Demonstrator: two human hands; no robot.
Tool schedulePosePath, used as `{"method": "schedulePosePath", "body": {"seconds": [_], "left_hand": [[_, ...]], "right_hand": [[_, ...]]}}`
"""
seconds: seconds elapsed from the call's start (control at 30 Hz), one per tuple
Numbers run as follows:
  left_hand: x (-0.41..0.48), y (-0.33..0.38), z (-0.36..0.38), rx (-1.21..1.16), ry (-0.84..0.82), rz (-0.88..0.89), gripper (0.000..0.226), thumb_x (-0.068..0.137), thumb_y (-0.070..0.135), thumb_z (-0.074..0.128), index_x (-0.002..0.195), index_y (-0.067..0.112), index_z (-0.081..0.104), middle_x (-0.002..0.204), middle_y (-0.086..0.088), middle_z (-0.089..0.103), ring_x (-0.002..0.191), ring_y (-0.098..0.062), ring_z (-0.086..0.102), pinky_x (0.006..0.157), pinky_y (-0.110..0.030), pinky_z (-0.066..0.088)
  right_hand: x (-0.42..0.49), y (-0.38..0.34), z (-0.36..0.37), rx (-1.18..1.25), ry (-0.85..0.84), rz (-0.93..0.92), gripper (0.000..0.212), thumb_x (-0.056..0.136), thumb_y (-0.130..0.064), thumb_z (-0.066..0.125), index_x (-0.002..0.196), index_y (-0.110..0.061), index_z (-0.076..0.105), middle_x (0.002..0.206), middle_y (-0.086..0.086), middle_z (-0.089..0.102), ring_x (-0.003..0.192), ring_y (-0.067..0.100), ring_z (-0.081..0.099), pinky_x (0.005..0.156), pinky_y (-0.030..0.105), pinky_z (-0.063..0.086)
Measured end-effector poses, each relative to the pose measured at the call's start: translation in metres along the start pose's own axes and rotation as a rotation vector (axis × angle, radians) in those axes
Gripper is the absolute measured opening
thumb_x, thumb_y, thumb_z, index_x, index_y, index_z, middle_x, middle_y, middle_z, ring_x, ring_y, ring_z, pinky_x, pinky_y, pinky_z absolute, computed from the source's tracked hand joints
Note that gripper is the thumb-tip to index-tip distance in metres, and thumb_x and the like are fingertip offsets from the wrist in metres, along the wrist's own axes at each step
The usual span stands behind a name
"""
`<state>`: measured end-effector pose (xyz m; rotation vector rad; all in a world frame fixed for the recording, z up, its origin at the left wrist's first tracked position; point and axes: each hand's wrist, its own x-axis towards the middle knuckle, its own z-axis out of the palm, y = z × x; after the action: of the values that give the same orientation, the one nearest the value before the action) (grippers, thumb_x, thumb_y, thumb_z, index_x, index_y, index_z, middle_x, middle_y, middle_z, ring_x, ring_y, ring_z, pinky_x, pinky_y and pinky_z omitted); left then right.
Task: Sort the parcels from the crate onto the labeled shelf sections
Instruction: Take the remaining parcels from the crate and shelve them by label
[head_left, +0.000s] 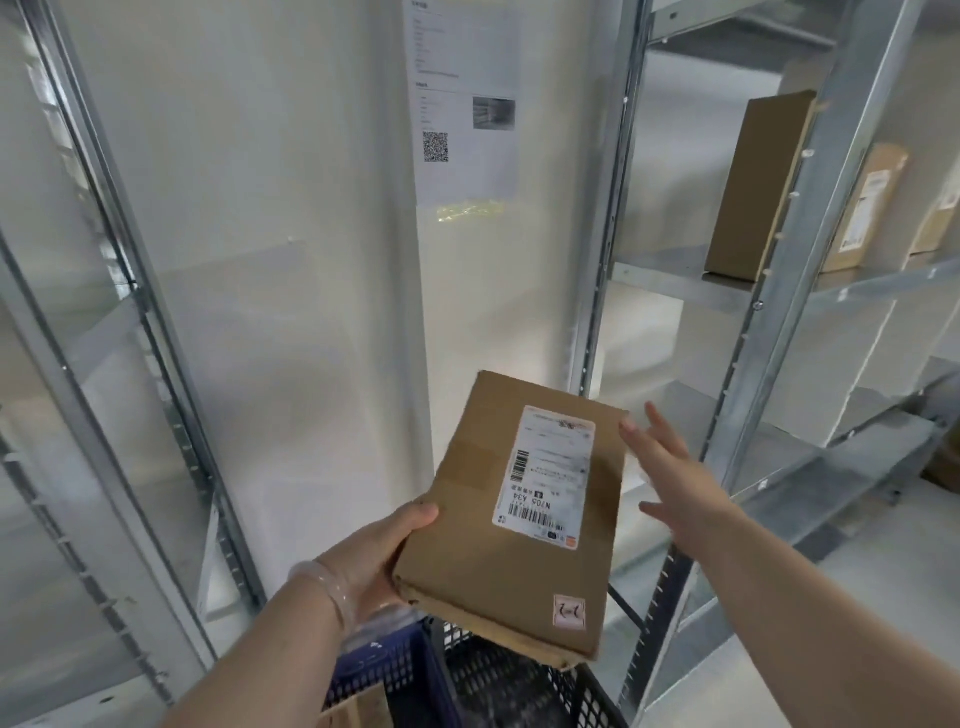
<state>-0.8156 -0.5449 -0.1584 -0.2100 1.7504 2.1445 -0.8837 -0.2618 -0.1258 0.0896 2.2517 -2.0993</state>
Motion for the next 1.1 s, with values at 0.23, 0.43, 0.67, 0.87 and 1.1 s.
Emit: {"method": "schedulePosePath", "body": {"seconds": [0.23,0.43,0.67,0.87,1.1], "left_hand": [[0.038,0.02,0.043,-0.068,0.212,0.107,0.071,0.061,0.062,0.081,0.12,0.024,0.07,0.118,-0.008,0.07,0.104,-0.023,0.065,0.093,-0.043,0.05],[0.055,0.019,0.103,-0.164,0.463,0.282,0.092,0.069,0.081,0.057,0.148,0.049,0.023,0.151,0.012,0.035,0.137,-0.022,0.035,0.1,-0.052,0.04],[0.077,0.026,0.13,0.115,0.365,0.293,0.031,0.085,0.038,0.071,0.115,0.039,0.062,0.104,0.011,0.074,0.103,-0.016,0.066,0.099,-0.05,0.049],[0.073,0.061,0.105,0.198,0.279,0.289,0.028,0.087,0.027,0.07,0.114,0.034,0.064,0.099,0.008,0.076,0.092,-0.012,0.07,0.079,-0.036,0.057],[0.087,0.081,0.121,-0.018,0.752,0.528,0.073,0.078,0.04,0.079,0.142,0.034,0.044,0.139,0.003,0.049,0.115,-0.014,0.056,0.095,-0.029,0.041]], "right_hand": [[0.021,0.0,-0.046,0.087,0.104,0.106,0.038,0.082,-0.047,0.072,0.113,-0.031,0.058,0.118,0.003,0.062,0.108,0.026,0.06,0.085,0.054,0.056],[0.02,0.008,-0.068,0.335,0.427,0.227,0.06,0.083,-0.049,0.07,0.133,-0.03,0.044,0.119,0.001,0.051,0.108,0.03,0.051,0.085,0.056,0.054],[0.016,0.026,-0.067,0.308,0.324,0.248,0.073,0.075,-0.048,0.077,0.136,-0.028,0.042,0.124,0.005,0.052,0.11,0.029,0.05,0.095,0.057,0.047],[0.031,0.017,-0.095,0.27,-0.066,0.239,0.099,0.057,-0.056,0.081,0.143,-0.044,0.035,0.137,-0.006,0.052,0.13,0.033,0.047,0.102,0.066,0.037],[0.027,0.02,-0.057,0.504,-0.054,0.174,0.056,0.078,-0.043,0.069,0.13,-0.034,0.052,0.108,0.004,0.074,0.104,0.033,0.067,0.08,0.052,0.057]]}}
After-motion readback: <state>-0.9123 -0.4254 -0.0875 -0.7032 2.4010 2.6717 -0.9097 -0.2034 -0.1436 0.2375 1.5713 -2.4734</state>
